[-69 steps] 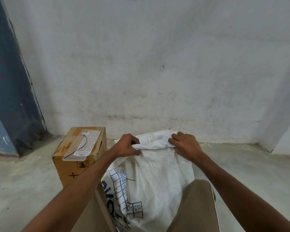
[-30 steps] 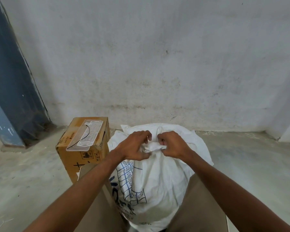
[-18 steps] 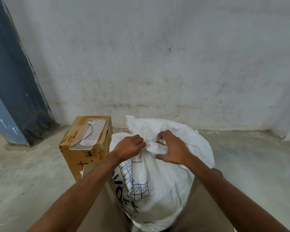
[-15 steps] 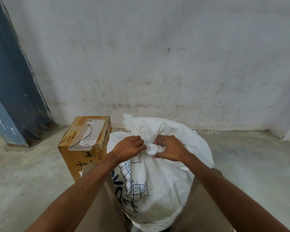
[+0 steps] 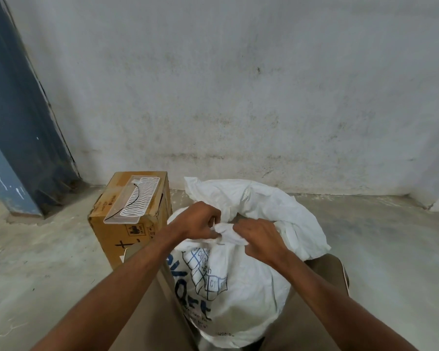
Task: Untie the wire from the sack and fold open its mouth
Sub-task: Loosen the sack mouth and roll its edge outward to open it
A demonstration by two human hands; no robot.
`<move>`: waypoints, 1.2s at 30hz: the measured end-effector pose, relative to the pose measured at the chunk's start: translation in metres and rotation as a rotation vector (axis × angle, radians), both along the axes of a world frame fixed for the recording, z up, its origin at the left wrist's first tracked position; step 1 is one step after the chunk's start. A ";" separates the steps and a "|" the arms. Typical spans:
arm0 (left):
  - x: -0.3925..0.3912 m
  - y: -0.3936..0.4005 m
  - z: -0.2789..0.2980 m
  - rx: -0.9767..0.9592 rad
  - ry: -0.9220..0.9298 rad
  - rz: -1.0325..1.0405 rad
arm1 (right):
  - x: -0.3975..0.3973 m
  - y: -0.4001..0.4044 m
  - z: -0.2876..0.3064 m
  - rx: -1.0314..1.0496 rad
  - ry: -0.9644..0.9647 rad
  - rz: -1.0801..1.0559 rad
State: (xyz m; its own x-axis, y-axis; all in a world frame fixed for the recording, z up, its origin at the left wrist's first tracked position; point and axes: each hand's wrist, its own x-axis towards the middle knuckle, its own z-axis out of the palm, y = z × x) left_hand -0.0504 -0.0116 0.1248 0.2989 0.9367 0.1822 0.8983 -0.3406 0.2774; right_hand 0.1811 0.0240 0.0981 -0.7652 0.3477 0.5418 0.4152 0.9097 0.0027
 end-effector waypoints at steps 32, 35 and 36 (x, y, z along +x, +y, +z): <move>-0.031 -0.017 -0.073 0.597 0.498 -0.139 | -0.056 0.007 -0.035 -0.751 -0.074 -0.248; -0.033 -0.015 -0.076 0.640 0.466 -0.151 | -0.065 0.006 -0.037 -0.702 -0.072 -0.295; -0.034 -0.014 -0.075 0.603 0.421 -0.149 | -0.067 0.005 -0.040 -0.684 -0.037 -0.299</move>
State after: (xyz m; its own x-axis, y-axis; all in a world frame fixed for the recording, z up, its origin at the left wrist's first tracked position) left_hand -0.0849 -0.0251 0.0501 0.5729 0.6545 0.4933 0.8196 -0.4511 -0.3533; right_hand 0.1136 0.0292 0.0578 -0.5987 0.7940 0.1053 0.6558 0.5615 -0.5047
